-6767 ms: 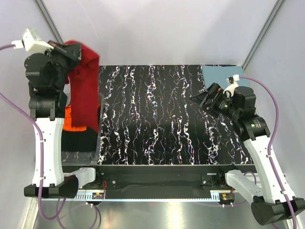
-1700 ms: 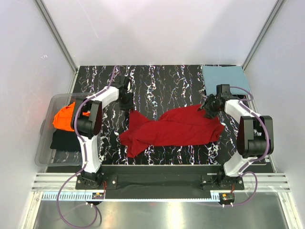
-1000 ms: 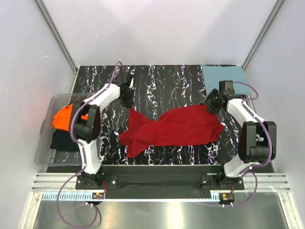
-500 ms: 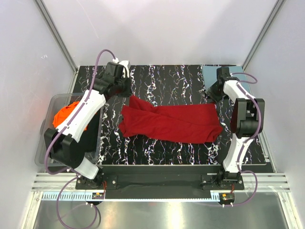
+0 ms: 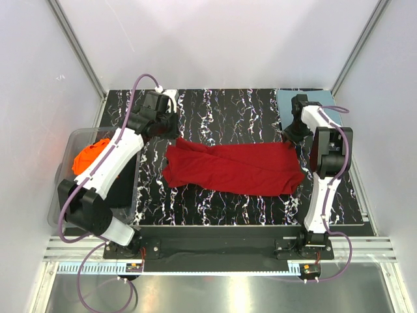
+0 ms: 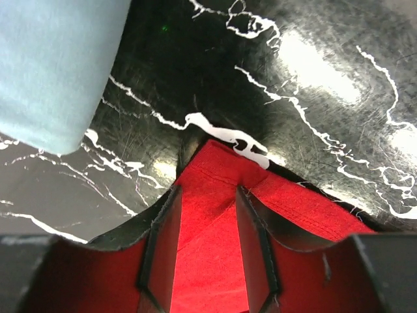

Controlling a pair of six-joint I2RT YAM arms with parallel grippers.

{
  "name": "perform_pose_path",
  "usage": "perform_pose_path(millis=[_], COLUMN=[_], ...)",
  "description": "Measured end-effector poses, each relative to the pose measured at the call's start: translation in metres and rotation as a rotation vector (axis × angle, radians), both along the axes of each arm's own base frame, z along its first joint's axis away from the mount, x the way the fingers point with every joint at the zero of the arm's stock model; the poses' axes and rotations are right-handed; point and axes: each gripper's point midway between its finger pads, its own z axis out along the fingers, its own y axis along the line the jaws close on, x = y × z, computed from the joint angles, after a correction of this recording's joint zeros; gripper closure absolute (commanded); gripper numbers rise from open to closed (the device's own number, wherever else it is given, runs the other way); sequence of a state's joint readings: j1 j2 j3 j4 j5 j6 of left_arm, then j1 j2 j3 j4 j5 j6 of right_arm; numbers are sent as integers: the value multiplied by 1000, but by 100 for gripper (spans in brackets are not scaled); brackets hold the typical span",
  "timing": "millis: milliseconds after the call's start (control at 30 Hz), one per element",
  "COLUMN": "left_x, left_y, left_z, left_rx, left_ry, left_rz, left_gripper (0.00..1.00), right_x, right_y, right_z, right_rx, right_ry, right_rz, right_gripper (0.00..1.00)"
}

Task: Fold and stack the t-shirts
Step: Flatten the tshirt out

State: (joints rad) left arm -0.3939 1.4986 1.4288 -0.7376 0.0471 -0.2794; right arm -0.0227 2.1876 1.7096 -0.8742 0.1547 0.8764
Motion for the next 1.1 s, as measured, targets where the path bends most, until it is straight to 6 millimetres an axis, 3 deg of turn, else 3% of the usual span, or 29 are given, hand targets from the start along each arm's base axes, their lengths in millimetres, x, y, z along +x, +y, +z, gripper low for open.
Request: perform_pose_path(millis=[267, 867, 967, 1067, 1100], left_x=[-1, -1, -2, -2, -1], left_y=[1, -3, -2, -1, 0], left_z=[-6, -9, -11, -12, -12], left_rx=[7, 11, 16, 24, 28], left_ry=[4, -3, 1, 0, -2], left_rz=[-5, -15, -13, -6, -2], left_gripper=[100, 100, 100, 100, 100], right_x=[9, 9, 8, 4, 3], right_y=[-11, -17, -18, -20, -21], right_z=[2, -2, -3, -3, -3], right_rx=[-58, -89, -96, -111, -115], right_ry=[-10, 25, 32, 46, 50], right_rz=[-33, -59, -58, -45, -40], right_gripper=[54, 60, 69, 89, 100])
